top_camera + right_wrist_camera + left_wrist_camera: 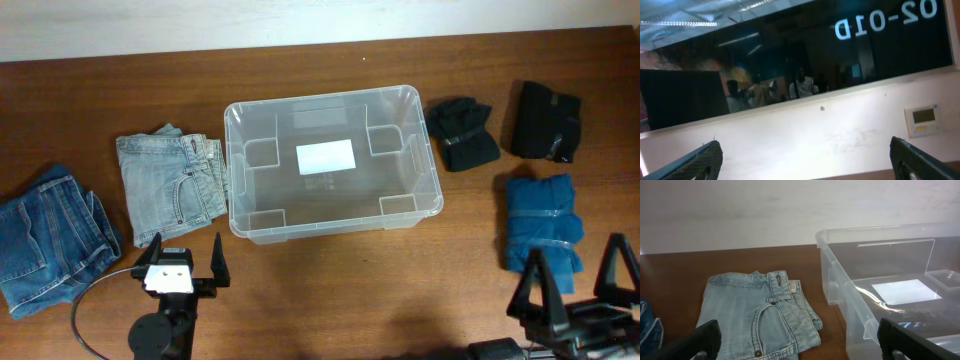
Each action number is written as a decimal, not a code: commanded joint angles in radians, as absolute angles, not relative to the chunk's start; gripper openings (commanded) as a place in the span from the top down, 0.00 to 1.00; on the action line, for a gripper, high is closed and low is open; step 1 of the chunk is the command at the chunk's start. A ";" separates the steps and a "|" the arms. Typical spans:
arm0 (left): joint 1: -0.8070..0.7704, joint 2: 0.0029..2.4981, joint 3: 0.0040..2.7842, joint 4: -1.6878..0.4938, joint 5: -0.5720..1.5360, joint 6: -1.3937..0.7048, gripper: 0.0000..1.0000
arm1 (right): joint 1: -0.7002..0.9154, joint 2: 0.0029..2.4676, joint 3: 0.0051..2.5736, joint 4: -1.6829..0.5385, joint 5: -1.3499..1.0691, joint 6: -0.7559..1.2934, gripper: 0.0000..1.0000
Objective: Pack container
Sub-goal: 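Move the right gripper to the black folded clothes and grasp them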
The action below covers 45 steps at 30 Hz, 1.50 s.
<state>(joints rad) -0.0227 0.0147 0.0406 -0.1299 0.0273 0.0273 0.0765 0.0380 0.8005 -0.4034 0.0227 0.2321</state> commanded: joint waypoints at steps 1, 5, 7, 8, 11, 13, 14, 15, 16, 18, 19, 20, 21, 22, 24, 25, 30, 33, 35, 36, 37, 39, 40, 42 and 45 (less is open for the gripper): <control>-0.017 0.006 0.032 -0.126 0.038 0.043 0.01 | 0.085 0.144 0.822 -0.426 0.038 0.269 0.01; -0.017 0.006 0.032 -0.126 0.038 0.043 0.01 | 0.085 0.353 0.928 -0.537 0.090 0.333 0.01; -0.017 0.006 0.032 -0.126 0.038 0.043 0.01 | 0.085 0.479 1.009 -0.604 0.147 0.334 0.01; -0.017 0.006 0.033 -0.126 0.038 0.043 0.01 | 0.085 0.548 1.061 -0.643 0.178 0.334 0.01; -0.017 0.006 0.032 -0.126 0.038 0.043 0.01 | 0.084 0.731 1.224 -0.753 0.267 0.292 0.02; -0.017 0.006 0.033 -0.126 0.038 0.043 0.01 | 0.083 0.838 1.336 -0.823 0.329 0.257 0.01; -0.017 0.006 0.033 -0.126 0.038 0.043 0.01 | 0.083 0.892 1.397 -0.862 0.358 0.233 0.01; -0.017 0.006 0.032 -0.126 0.038 0.043 0.01 | 0.082 0.936 1.447 -0.894 0.379 0.212 0.01; -0.017 0.006 0.032 -0.126 0.038 0.043 0.01 | 0.076 0.981 1.498 -0.932 0.391 0.193 0.01; -0.017 0.006 0.032 -0.126 0.038 0.043 0.01 | 0.039 1.070 1.602 -1.019 0.380 0.188 0.01; -0.017 0.006 0.032 -0.126 0.038 0.043 0.01 | 0.000 1.119 1.660 -1.071 0.346 0.188 0.01; -0.017 0.006 0.032 -0.126 0.038 0.043 0.01 | -0.034 1.151 1.689 -1.094 0.314 0.188 0.01; -0.017 0.006 0.033 -0.126 0.038 0.043 0.01 | -0.074 1.179 1.711 -1.107 0.279 0.188 0.02; -0.017 0.006 0.032 -0.126 0.038 0.043 0.01 | -0.110 1.200 1.725 -1.111 0.255 0.188 0.01; -0.017 0.006 0.032 -0.126 0.038 0.043 0.01 | -0.192 1.236 1.739 -1.104 0.203 0.188 0.01; -0.017 0.006 0.032 -0.126 0.038 0.043 0.01 | -0.244 1.253 1.740 -1.095 0.171 0.187 0.01; -0.017 0.006 0.032 -0.126 0.038 0.043 0.01 | -0.476 1.335 1.740 -1.081 0.016 0.187 0.01; -0.017 0.006 0.032 -0.126 0.038 0.043 0.01 | -0.586 1.398 1.740 -1.076 -0.081 0.150 0.04; -0.017 0.006 0.032 -0.126 0.038 0.043 0.01 | -0.640 1.451 1.740 -1.061 -0.149 0.116 0.06; -0.017 0.006 0.032 -0.126 0.038 0.043 0.01 | -0.660 1.475 1.740 -1.054 -0.173 0.104 0.08; -0.017 0.006 0.032 -0.126 0.038 0.043 0.00 | -0.680 1.505 1.740 -1.044 -0.194 0.101 0.09; -0.017 0.006 0.032 -0.126 0.038 0.043 0.01 | -0.708 1.559 1.740 -1.024 -0.219 0.100 0.11; -0.017 0.006 0.032 -0.126 0.038 0.043 0.01 | -0.719 1.585 1.740 -1.013 -0.229 0.098 0.11; -0.017 0.006 0.032 -0.126 0.038 0.043 0.01 | -0.736 1.641 1.739 -0.989 -0.271 0.060 0.12; -0.017 0.006 0.033 -0.126 0.038 0.043 0.01 | -0.745 1.723 1.739 -0.955 -0.341 0.003 0.14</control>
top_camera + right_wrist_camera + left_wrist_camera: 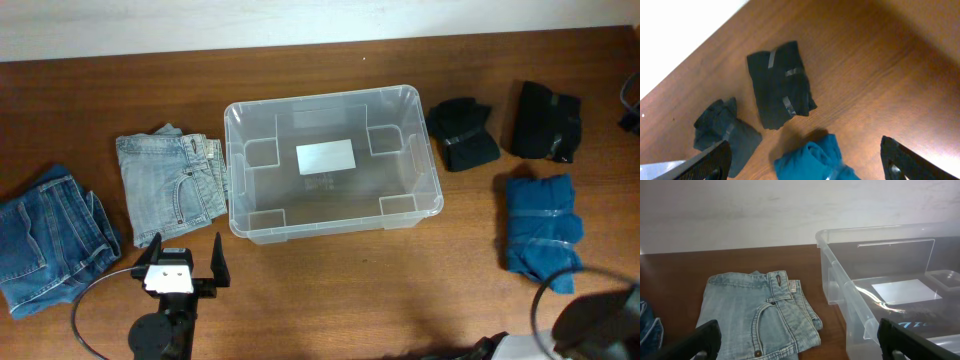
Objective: Pack container
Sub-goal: 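Move the right gripper to the black folded clothes and grasp them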
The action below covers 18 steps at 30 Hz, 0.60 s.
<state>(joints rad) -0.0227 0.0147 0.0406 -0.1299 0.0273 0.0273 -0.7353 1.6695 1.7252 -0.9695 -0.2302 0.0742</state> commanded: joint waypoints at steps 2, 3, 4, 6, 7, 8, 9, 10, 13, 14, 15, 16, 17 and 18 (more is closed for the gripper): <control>-0.017 0.006 0.032 -0.126 0.038 0.043 0.01 | -0.746 1.785 1.739 -0.922 -0.383 -0.025 0.14; -0.017 0.006 0.032 -0.126 0.038 0.043 0.01 | -0.746 1.809 1.739 -0.911 -0.395 -0.043 0.14; -0.017 0.006 0.032 -0.126 0.038 0.043 0.01 | -0.746 1.839 1.739 -0.893 -0.407 -0.049 0.14; -0.017 0.006 0.032 -0.126 0.038 0.043 0.01 | -0.746 1.877 1.739 -0.866 -0.412 -0.053 0.13; -0.017 0.006 0.032 -0.126 0.038 0.043 0.01 | -0.746 1.895 1.739 -0.851 -0.412 -0.053 0.13; -0.017 0.006 0.032 -0.126 0.038 0.043 0.00 | -0.746 1.914 1.739 -0.833 -0.412 -0.053 0.13; -0.017 0.006 0.032 -0.126 0.038 0.043 0.01 | -0.746 1.934 1.739 -0.812 -0.412 -0.053 0.13; -0.017 0.006 0.032 -0.126 0.038 0.043 0.01 | -0.746 1.943 1.739 -0.799 -0.412 -0.053 0.13; -0.017 0.006 0.032 -0.126 0.038 0.043 0.00 | -0.746 1.988 1.739 -0.740 -0.412 -0.053 0.14; -0.017 0.006 0.032 -0.126 0.038 0.043 0.01 | -0.746 2.006 1.739 -0.716 -0.412 -0.053 0.13; -0.017 0.006 0.033 -0.126 0.038 0.043 0.01 | -0.746 2.022 1.739 -0.698 -0.412 -0.053 0.13; -0.017 0.006 0.033 -0.126 0.038 0.043 0.00 | -0.746 2.037 1.739 -0.683 -0.413 -0.052 0.13; -0.017 0.006 0.032 -0.126 0.038 0.043 0.01 | -0.745 2.052 1.739 -0.669 -0.421 -0.052 0.13; -0.017 0.006 0.032 -0.126 0.038 0.043 0.01 | -0.744 2.068 1.739 -0.656 -0.432 -0.053 0.13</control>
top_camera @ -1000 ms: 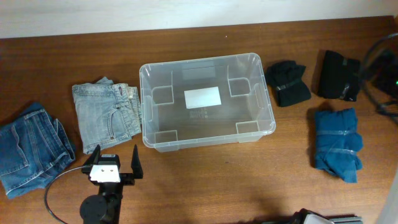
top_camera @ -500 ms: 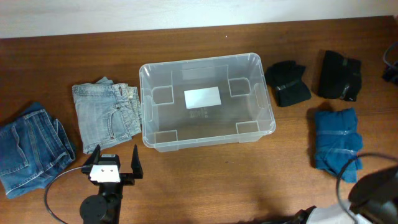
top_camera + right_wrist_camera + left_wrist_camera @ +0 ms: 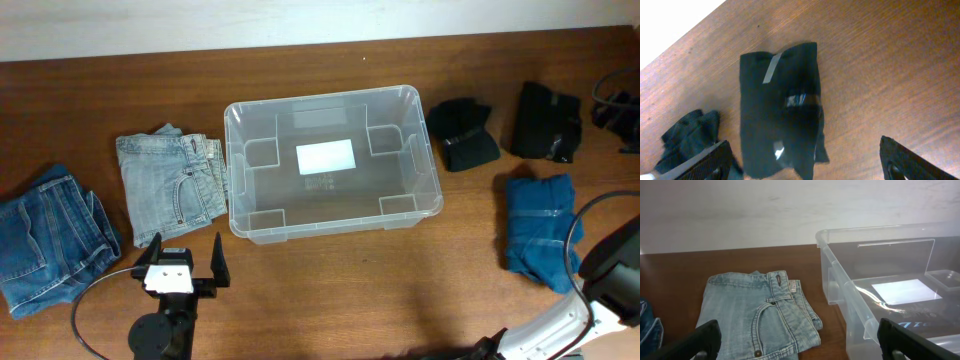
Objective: Pack container
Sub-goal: 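Move the right gripper to the black folded clothes and grasp them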
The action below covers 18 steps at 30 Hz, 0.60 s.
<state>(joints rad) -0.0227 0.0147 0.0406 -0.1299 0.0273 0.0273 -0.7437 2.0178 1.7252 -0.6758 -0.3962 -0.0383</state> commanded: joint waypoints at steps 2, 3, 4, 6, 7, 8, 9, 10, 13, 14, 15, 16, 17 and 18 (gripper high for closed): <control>-0.017 0.006 0.032 -0.126 0.038 0.043 0.01 | -0.741 2.098 1.739 -0.637 -0.442 -0.052 0.13; -0.017 0.006 0.032 -0.126 0.038 0.043 0.00 | -0.740 2.115 1.739 -0.628 -0.442 -0.052 0.14; -0.017 0.006 0.032 -0.126 0.038 0.043 0.01 | -0.739 2.129 1.739 -0.621 -0.442 -0.052 0.14; -0.017 0.006 0.032 -0.126 0.038 0.043 0.01 | -0.737 2.161 1.739 -0.611 -0.442 -0.052 0.14; -0.017 0.006 0.032 -0.126 0.038 0.043 0.01 | -0.737 2.177 1.739 -0.607 -0.442 -0.052 0.14; -0.017 0.006 0.032 -0.126 0.038 0.043 0.01 | -0.736 2.197 1.739 -0.600 -0.442 -0.052 0.14; -0.017 0.006 0.032 -0.125 0.038 0.043 0.01 | -0.734 2.214 1.739 -0.595 -0.442 -0.052 0.14; -0.017 0.006 0.032 -0.126 0.038 0.043 0.01 | -0.732 2.229 1.739 -0.593 -0.443 -0.052 0.14; -0.017 0.006 0.033 -0.126 0.038 0.043 0.01 | -0.725 2.268 1.739 -0.583 -0.491 -0.052 0.15; -0.017 0.006 0.032 -0.126 0.038 0.043 0.01 | -0.721 2.281 1.739 -0.579 -0.510 -0.052 0.16; -0.017 0.006 0.032 -0.126 0.038 0.043 0.01 | -0.719 2.290 1.739 -0.579 -0.521 -0.052 0.17; -0.017 0.006 0.032 -0.126 0.038 0.043 0.01 | -0.714 2.297 1.739 -0.579 -0.520 -0.048 0.19; -0.017 0.006 0.032 -0.126 0.038 0.043 0.01 | -0.712 2.305 1.739 -0.579 -0.520 -0.044 0.21; -0.017 0.006 0.032 -0.126 0.038 0.043 0.01 | -0.707 2.314 1.738 -0.579 -0.521 -0.044 0.21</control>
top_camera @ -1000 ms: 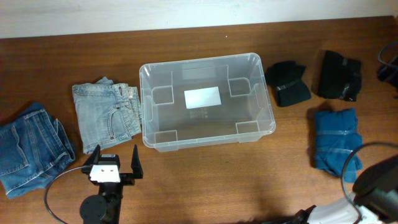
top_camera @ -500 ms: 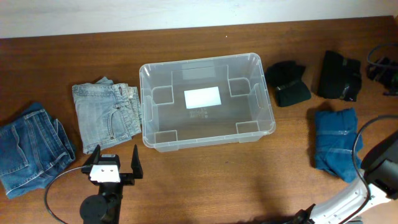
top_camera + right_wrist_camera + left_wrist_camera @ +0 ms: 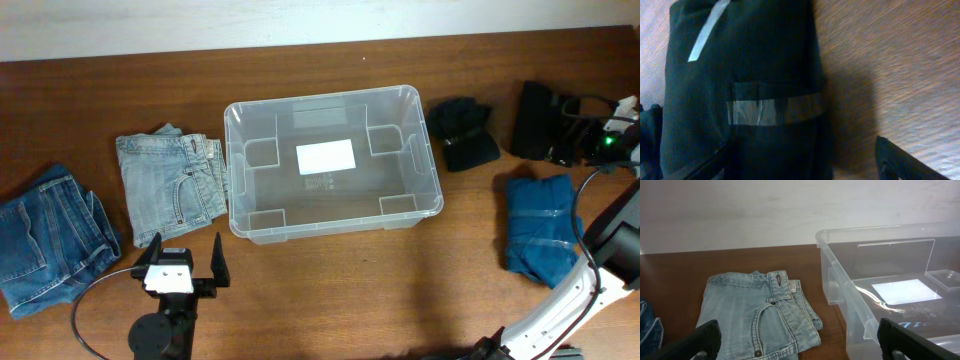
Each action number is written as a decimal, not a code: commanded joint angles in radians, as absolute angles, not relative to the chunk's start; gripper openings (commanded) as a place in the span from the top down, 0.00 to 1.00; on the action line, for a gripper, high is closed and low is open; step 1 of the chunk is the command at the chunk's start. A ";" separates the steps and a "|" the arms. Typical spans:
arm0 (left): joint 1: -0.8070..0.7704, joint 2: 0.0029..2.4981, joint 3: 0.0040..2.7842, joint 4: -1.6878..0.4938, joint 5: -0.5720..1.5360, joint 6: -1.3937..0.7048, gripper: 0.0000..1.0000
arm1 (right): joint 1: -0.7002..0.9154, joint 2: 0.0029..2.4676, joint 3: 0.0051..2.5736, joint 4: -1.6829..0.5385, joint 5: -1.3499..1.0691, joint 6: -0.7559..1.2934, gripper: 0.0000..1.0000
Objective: Pack container
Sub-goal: 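Move the right gripper to the black folded clothes and grasp them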
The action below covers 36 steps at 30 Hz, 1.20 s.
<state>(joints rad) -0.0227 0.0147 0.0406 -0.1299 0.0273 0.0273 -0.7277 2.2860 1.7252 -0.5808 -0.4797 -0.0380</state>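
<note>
The clear plastic container [image 3: 432,190] stands empty at mid-table. Light-blue folded jeans [image 3: 170,185] lie to its left, and darker jeans [image 3: 50,240] at the far left. A black taped bundle [image 3: 535,120] lies at the far right, with my right gripper [image 3: 575,130] low over it. In the right wrist view the black bundle [image 3: 740,90] fills the frame between the open fingers [image 3: 900,160]. My left gripper [image 3: 187,262] stands open near the front edge, facing the light jeans [image 3: 755,315] and the container [image 3: 840,295], holding nothing.
A dark rolled bundle [image 3: 462,132] lies just right of the container. A blue taped bundle [image 3: 542,222] sits in front of the black one. My right arm's cable and links run along the table's right edge [image 3: 610,250].
My right gripper has come down from above the black bundle to right at it, with the bundle now filling its view. The left arm and all the clothes are where they were.
My right gripper first stood parked at the front right, its camera facing the wall. Then it looked down on the three bundles at the right. It was later centred over the black bundle, and is now close down on it, open. The left arm stayed still.
</note>
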 commanded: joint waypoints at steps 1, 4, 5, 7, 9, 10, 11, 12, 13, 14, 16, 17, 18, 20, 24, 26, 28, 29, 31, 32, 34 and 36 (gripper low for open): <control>-0.017 0.006 0.032 -0.126 0.038 0.043 0.01 | -0.701 2.320 1.737 -0.579 -0.520 -0.044 0.21; -0.017 0.006 0.032 -0.126 0.038 0.043 0.01 | -0.687 2.334 1.737 -0.579 -0.524 -0.044 0.21; -0.017 0.006 0.032 -0.126 0.038 0.043 0.01 | -0.685 2.335 1.737 -0.579 -0.524 -0.044 0.21; -0.017 0.006 0.032 -0.126 0.038 0.043 0.01 | -0.681 2.335 1.737 -0.579 -0.524 -0.044 0.27; -0.017 0.006 0.033 -0.126 0.038 0.043 0.01 | -0.680 2.335 1.737 -0.581 -0.524 -0.044 0.36; -0.017 0.006 0.032 -0.126 0.038 0.043 0.01 | -0.680 2.335 1.737 -0.583 -0.524 -0.044 0.41; -0.017 0.006 0.032 -0.126 0.038 0.043 0.01 | -0.681 2.335 1.737 -0.586 -0.524 -0.044 0.44; -0.017 0.006 0.032 -0.126 0.038 0.043 0.01 | -0.682 2.335 1.737 -0.587 -0.524 -0.044 0.46; -0.017 0.006 0.032 -0.126 0.038 0.043 0.01 | -0.682 2.335 1.737 -0.590 -0.524 -0.044 0.48; -0.017 0.006 0.032 -0.126 0.038 0.043 0.01 | -0.683 2.335 1.737 -0.592 -0.524 -0.044 0.49; -0.017 0.006 0.032 -0.126 0.038 0.043 0.01 | -0.683 2.335 1.737 -0.595 -0.524 -0.044 0.49; -0.017 0.006 0.032 -0.126 0.038 0.043 0.01 | -0.683 2.335 1.737 -0.595 -0.524 -0.045 0.49; -0.017 0.006 0.032 -0.126 0.038 0.043 0.00 | -0.683 2.335 1.737 -0.595 -0.524 -0.044 0.50; -0.017 0.006 0.032 -0.126 0.038 0.043 0.00 | -0.683 2.334 1.738 -0.595 -0.524 -0.044 0.50; -0.017 0.006 0.032 -0.126 0.038 0.043 0.00 | -0.688 2.331 1.739 -0.595 -0.532 -0.045 0.61; -0.017 0.006 0.032 -0.126 0.038 0.043 0.01 | -0.696 2.331 1.739 -0.594 -0.551 -0.045 0.73; -0.017 0.006 0.033 -0.126 0.038 0.043 0.01 | -0.704 2.329 1.739 -0.595 -0.572 -0.044 0.81; -0.017 0.006 0.032 -0.126 0.038 0.043 0.00 | -0.717 2.328 1.740 -0.594 -0.601 -0.044 0.81; -0.017 0.006 0.032 -0.126 0.038 0.043 0.01 | -0.732 2.321 1.742 -0.594 -0.648 -0.044 0.81; -0.017 0.006 0.032 -0.126 0.038 0.043 0.01 | -0.739 2.315 1.742 -0.594 -0.670 -0.044 0.83; -0.017 0.006 0.032 -0.126 0.038 0.043 0.01 | -0.756 2.292 1.753 -0.590 -0.731 -0.044 0.90; -0.017 0.006 0.032 -0.126 0.038 0.043 0.01 | -0.768 2.267 1.769 -0.591 -0.785 -0.044 0.96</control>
<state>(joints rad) -0.0227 0.0147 0.0406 -0.1299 0.0273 0.0273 -0.7410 2.2967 1.7317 -0.5903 -0.6571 -0.0322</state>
